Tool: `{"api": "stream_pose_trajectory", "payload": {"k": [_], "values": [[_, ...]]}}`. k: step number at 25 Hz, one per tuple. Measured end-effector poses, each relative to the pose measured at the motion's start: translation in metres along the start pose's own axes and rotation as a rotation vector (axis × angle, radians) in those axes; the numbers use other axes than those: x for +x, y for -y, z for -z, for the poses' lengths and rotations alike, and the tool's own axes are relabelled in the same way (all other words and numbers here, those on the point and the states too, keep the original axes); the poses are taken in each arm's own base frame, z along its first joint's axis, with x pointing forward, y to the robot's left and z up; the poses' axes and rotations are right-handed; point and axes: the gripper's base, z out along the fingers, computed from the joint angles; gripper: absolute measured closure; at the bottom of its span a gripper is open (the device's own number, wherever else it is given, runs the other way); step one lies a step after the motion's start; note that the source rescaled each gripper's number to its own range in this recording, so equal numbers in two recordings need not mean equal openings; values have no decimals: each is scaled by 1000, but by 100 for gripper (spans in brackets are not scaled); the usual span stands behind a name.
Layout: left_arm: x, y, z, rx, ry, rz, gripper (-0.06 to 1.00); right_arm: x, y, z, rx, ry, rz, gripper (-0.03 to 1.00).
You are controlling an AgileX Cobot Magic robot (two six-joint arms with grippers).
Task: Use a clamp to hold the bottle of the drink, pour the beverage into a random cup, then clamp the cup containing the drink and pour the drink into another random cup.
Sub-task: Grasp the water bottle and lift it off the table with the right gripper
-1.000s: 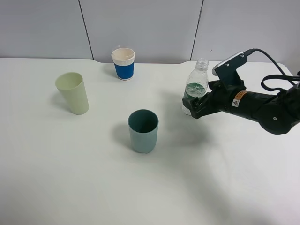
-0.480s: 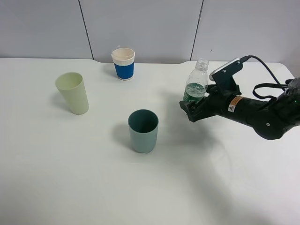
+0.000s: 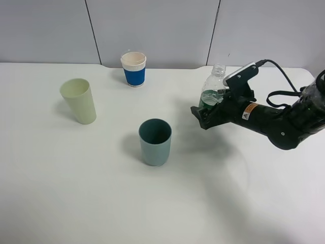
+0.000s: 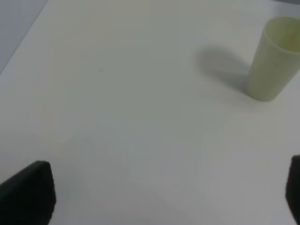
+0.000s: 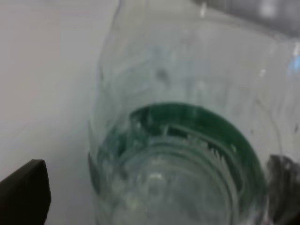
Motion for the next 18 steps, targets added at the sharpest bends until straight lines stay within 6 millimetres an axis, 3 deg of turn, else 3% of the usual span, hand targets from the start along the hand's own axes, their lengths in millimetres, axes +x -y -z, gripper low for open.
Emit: {"api": "stream_pose_trajectory", "payload": {"k": [11, 13, 14, 16, 17, 18], "values": [[0, 0, 0, 0, 0, 0, -6, -5, 1, -3, -1, 23, 9, 5], [0, 0, 0, 0, 0, 0, -6, -4, 1, -3, -3, 10, 8, 19], [0, 0, 0, 0, 0, 0, -6, -2, 1, -3, -6, -5, 8, 36], [0, 0, 0, 0, 0, 0, -6, 0, 1, -3, -9, -31, 2, 86], [0, 0, 0, 0, 0, 0, -6, 1, 0, -3, -11, -37, 3, 97], [0, 0, 0, 0, 0, 0, -6, 1, 0, -3, -11, -38, 3, 95]]}}
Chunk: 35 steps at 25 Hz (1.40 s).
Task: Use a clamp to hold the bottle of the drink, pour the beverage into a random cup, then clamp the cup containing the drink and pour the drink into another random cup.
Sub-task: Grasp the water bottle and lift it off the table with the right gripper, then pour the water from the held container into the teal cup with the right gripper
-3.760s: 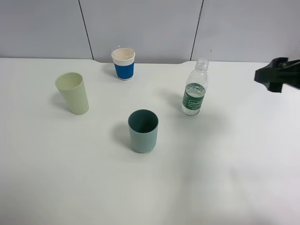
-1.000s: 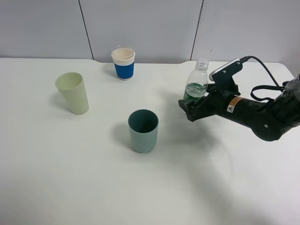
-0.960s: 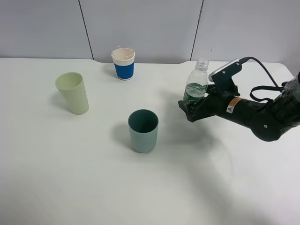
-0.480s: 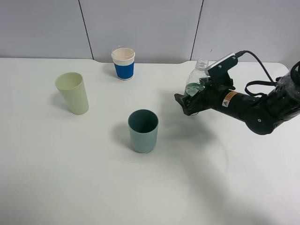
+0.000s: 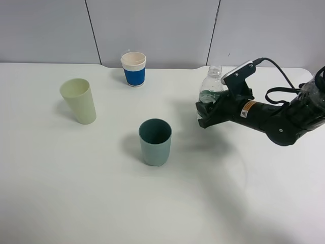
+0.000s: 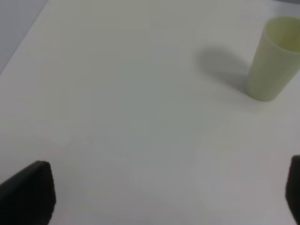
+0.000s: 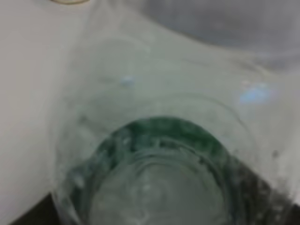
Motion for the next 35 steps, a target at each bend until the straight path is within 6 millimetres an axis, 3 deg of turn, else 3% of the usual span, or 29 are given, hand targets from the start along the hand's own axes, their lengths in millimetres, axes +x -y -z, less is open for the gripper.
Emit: {"api": "stream_pose_trajectory", "payload": {"k": [13, 19, 24, 28, 35], "values": [[0, 0, 0, 0, 0, 0, -6, -6, 2, 4, 2, -28, 6, 95], [0, 0, 0, 0, 0, 0, -6, -33, 8, 17, 28, 20, 32, 95], [0, 0, 0, 0, 0, 0, -6, -43, 9, 24, 25, 28, 64, 95], [0, 0, 0, 0, 0, 0, -6, -51, 13, 16, -4, -32, 123, 95], [0, 0, 0, 0, 0, 0, -6, -83, 24, -2, -66, -90, 263, 95]]}}
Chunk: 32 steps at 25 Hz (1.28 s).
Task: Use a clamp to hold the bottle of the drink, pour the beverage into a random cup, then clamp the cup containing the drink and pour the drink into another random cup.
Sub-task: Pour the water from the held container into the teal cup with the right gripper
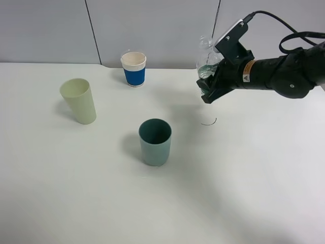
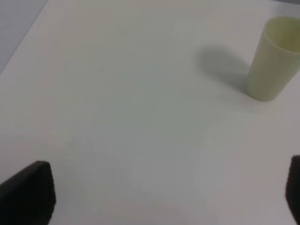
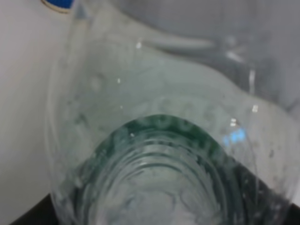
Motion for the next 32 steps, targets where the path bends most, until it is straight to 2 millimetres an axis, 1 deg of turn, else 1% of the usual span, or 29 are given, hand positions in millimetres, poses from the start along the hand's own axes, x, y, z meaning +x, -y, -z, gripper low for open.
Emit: {"api": "stream_pose_trajectory", "payload": {"k": [4, 9, 15, 22, 29, 32], "values": [[0, 0, 0, 0, 0, 0, -6, -11, 3, -2, -38, 19, 132, 95], [0, 0, 0, 0, 0, 0, -6, -11, -2, -2, -101, 20, 294, 95], [0, 0, 0, 0, 0, 0, -6, -20, -19, -4, -165, 71, 414, 95], [0, 0, 0, 0, 0, 0, -6, -31, -35, -6, -195, 118, 593, 95], [0, 0, 0, 0, 0, 0, -6, -58, -49, -11, -185, 134, 717, 95], [0, 0, 0, 0, 0, 0, -6, -63, -57, -11, -193, 158, 805, 95]]}}
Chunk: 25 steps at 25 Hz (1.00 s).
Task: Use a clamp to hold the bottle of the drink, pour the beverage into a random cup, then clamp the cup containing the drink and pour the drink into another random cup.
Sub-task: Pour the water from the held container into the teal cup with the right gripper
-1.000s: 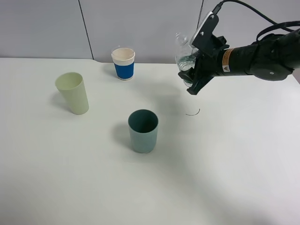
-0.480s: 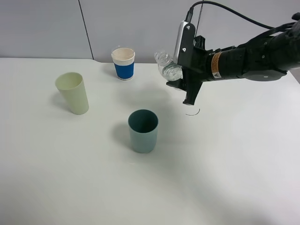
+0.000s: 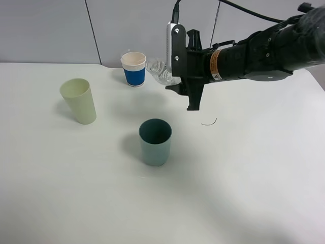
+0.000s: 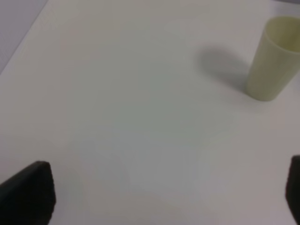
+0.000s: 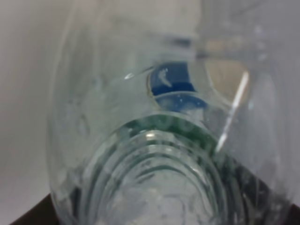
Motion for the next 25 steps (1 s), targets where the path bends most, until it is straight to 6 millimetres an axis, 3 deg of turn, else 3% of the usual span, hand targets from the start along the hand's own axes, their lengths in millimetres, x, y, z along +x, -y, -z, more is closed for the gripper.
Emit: {"api": "stream_pose_trajectory", "payload": {"k": [7, 15, 25], "values": [[0, 0, 0, 0, 0, 0, -6, -7, -4, -2, -25, -21, 201, 95], [0, 0, 0, 0, 0, 0, -6, -3, -5, -2, -42, -60, 291, 95], [0, 0, 0, 0, 0, 0, -6, -12, -8, -4, -50, -33, 461, 95]]}}
